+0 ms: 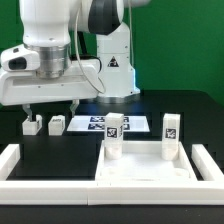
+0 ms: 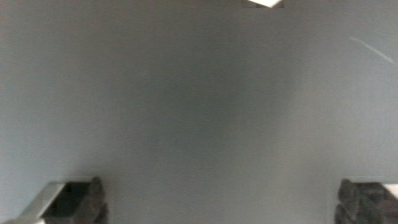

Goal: Assemble square table

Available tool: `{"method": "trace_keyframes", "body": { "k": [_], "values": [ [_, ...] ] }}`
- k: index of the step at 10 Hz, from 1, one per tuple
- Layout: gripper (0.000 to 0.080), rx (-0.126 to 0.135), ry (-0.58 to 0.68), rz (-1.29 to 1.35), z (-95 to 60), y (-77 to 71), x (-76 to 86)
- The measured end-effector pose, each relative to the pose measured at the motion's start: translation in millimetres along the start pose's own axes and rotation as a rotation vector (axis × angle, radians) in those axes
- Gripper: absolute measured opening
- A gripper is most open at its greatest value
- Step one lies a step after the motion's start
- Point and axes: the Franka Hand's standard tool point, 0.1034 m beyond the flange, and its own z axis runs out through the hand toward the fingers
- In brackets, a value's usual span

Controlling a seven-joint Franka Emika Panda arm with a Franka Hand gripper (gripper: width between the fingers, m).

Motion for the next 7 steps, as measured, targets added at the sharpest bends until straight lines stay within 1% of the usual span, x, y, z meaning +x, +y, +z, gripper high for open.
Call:
{"method": "trace_keyframes", "body": {
  "k": [1, 2, 3, 4, 5, 6, 7],
  "values": [
    [0.0649, 0.007, 0.003, 0.063, 0.2, -1.0, 0.4],
    [0.0649, 0.036, -0.002, 0.172, 4.7, 0.1, -4.0],
    [0.0649, 0.063, -0.016, 0.25, 10.3, 2.5, -12.5],
    [0.0649, 0.077, -0.036, 0.278, 12.5, 4.5, -19.3],
    [0.0649, 0.109, -0.09, 0.271, 12.7, 6.0, -29.1],
    [0.0649, 0.124, -0.12, 0.268, 11.8, 8.4, -29.9],
    [0.0649, 0.113, -0.106, 0.254, 15.1, 3.0, -28.1]
  ]
}}
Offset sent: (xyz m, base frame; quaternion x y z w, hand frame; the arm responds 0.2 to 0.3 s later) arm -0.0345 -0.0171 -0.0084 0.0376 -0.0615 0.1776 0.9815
